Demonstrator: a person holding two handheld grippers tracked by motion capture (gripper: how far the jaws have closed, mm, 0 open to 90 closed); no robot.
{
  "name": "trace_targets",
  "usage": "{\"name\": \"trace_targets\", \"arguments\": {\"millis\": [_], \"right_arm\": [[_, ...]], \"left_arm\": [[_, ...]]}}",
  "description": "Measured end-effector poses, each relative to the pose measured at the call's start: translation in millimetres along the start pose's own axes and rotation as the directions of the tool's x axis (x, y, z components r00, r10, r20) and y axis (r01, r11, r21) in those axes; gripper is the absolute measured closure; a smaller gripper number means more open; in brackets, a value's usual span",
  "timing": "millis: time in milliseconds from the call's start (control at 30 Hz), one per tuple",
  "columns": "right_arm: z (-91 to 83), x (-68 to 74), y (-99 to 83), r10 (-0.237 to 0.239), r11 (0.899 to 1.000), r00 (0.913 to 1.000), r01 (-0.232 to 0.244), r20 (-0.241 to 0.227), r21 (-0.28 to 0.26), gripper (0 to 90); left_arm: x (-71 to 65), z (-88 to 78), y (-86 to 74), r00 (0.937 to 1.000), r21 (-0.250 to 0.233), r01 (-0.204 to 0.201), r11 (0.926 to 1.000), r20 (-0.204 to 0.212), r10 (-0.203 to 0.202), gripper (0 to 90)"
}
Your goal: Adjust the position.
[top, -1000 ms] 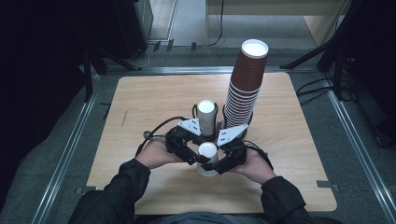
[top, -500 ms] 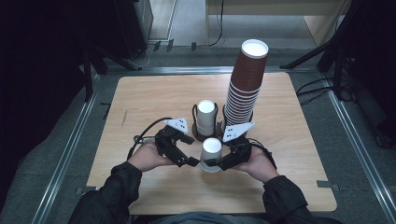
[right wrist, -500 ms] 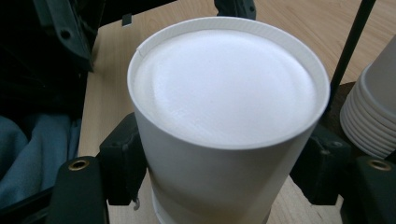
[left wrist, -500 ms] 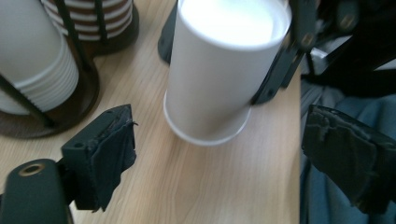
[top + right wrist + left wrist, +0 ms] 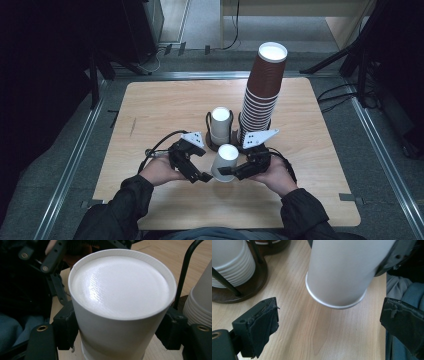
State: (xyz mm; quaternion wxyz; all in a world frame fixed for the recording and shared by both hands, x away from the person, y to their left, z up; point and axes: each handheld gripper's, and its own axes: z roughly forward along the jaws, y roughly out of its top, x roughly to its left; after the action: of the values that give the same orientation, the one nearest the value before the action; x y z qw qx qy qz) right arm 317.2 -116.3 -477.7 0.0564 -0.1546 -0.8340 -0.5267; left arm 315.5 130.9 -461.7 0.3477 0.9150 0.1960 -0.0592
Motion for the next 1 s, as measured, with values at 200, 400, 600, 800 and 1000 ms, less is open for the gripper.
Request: {"name": "trace_targets", "arguments": {"millis": [200,400,600,800,1000], "right_arm": [[-1.2,-0.5,0.3,0.014,0.999,0.9998,-0.015,-0.017,-0.048,28.9],[-0.1,-0.1,0.5,0.016,0.996,0.9993,-0.019,-0.034,-0.085,29.0],[1.0,1.6,0.9,0.014,0.986,0.9971,-0.026,-0.075,-0.167,28.9],[1.3,3.6,2.0,0.009,0.984,0.9971,-0.022,-0.076,-0.177,28.9],[2.7,2.1,1.3,0.025,0.986,0.9967,-0.038,-0.076,-0.163,29.0]], "left_arm": [[-0.8,7.8,2.6,0.9995,-0.001,0.003,1.0000,0.033,-0.003,2.1],[-5.3,16.2,5.3,0.9994,0.010,-0.013,0.9999,0.032,0.013,2.1],[-9.3,19.3,8.2,0.9994,-0.011,-0.028,0.9996,0.020,0.028,2.2],[-8.7,18.7,8.6,0.9991,-0.040,-0.019,0.9990,0.036,0.020,7.7],[-7.0,20.1,6.9,0.9981,-0.041,-0.025,0.9988,0.056,0.027,15.2]]}}
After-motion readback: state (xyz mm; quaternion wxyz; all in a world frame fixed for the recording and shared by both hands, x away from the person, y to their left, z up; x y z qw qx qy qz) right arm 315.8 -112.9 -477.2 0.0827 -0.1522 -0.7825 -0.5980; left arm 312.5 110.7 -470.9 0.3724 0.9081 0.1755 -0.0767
